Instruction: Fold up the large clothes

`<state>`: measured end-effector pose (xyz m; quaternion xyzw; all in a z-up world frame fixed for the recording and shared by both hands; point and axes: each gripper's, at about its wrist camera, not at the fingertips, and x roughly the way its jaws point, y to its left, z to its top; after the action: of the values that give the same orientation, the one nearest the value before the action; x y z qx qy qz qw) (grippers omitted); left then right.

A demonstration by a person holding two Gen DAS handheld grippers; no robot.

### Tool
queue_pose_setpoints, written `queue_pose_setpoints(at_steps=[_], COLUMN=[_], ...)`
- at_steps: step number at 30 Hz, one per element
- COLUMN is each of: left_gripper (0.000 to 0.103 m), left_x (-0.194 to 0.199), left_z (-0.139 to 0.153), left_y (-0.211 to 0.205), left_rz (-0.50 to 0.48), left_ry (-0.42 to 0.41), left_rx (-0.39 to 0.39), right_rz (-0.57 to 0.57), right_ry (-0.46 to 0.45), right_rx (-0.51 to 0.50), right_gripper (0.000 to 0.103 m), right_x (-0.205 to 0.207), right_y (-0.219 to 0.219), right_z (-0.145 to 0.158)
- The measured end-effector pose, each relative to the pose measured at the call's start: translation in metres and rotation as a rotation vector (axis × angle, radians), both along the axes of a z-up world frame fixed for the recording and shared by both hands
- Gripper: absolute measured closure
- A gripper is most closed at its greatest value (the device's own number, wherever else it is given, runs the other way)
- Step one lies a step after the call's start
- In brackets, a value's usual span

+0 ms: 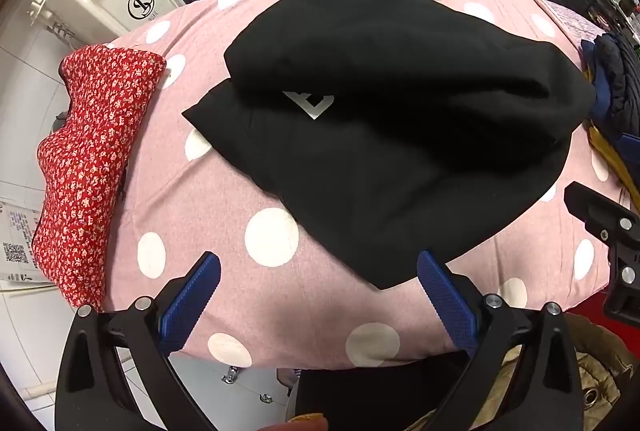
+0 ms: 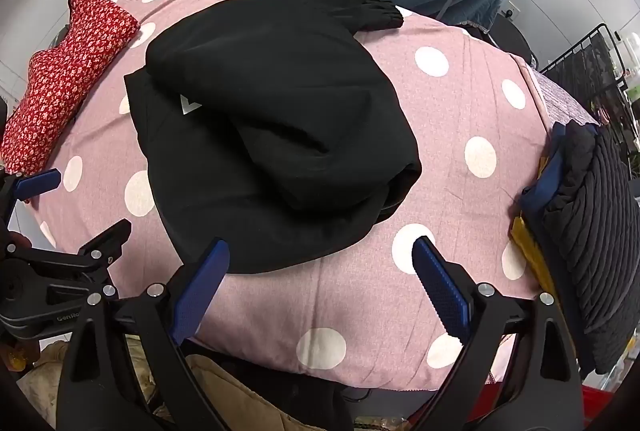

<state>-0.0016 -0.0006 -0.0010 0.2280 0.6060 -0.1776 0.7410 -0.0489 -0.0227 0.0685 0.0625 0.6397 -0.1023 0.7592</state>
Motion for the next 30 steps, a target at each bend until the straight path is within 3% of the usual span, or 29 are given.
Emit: queue_pose_setpoints(at_steps=[30], left_gripper=[0.006], left_x=[0.001], left_z=[-0.003], left_y=[-0.001], left_rz=[0.004], left_ry=[0.016], left_rx=[0.019], right_rz=[-0.009], right_ry=[0.000], right_rx=[0.018], right_gripper=[0.011], right_x=[0.002], right_y=[-0.007], right_z=[-0.004])
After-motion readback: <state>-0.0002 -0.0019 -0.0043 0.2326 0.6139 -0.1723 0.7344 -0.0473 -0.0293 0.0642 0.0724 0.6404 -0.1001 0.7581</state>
